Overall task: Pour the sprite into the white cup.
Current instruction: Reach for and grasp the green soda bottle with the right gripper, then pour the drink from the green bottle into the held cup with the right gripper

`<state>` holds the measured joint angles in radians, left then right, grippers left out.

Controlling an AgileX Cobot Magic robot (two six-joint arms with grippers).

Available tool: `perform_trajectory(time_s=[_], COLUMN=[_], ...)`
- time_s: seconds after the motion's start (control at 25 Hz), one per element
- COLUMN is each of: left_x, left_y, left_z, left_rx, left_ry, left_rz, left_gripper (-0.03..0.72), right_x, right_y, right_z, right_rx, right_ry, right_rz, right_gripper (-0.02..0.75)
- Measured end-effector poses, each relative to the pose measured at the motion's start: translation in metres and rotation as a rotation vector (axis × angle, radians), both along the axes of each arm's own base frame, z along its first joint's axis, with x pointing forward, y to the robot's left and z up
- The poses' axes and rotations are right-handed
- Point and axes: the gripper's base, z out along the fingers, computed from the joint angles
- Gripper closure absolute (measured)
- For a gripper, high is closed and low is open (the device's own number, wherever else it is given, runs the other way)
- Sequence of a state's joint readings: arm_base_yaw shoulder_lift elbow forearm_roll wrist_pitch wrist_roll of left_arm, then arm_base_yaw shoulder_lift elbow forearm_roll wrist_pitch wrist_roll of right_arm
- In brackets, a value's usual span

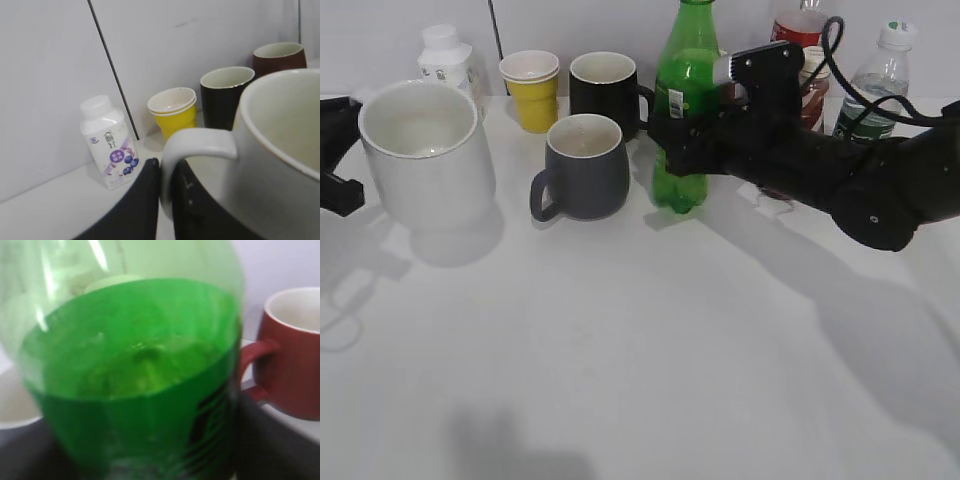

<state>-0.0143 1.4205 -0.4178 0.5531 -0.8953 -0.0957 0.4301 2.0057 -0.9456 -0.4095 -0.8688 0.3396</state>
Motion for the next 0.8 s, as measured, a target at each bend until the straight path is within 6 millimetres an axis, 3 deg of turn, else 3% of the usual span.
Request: perform_trajectory(time_s=[0.16,0.48,0.8], left_x=[-0.009,-0.022,-0.028], left_y=[-0.009,-0.042,-0.057], left_z=[0.004,0.000,-0.002], left_rx=[0.026,0.070,0.049], left_ry=[0.073,0.147,0.186], left_rz=[-0.006,-0.116,-0.158], left_gripper=[0.646,0.646,0.646], right_x=[-0.012,-0.041,-0.044], right_y=[0.007,0.016,0.020], right_z=[0.014,0.074,0.076], right_rx=[-0.118,-0.495,-0.815], right_ry=[-0.065,-0.370,-0.661], right_rz=[0.152,0.234,0.273], right_gripper=[0.319,0.319,0.319])
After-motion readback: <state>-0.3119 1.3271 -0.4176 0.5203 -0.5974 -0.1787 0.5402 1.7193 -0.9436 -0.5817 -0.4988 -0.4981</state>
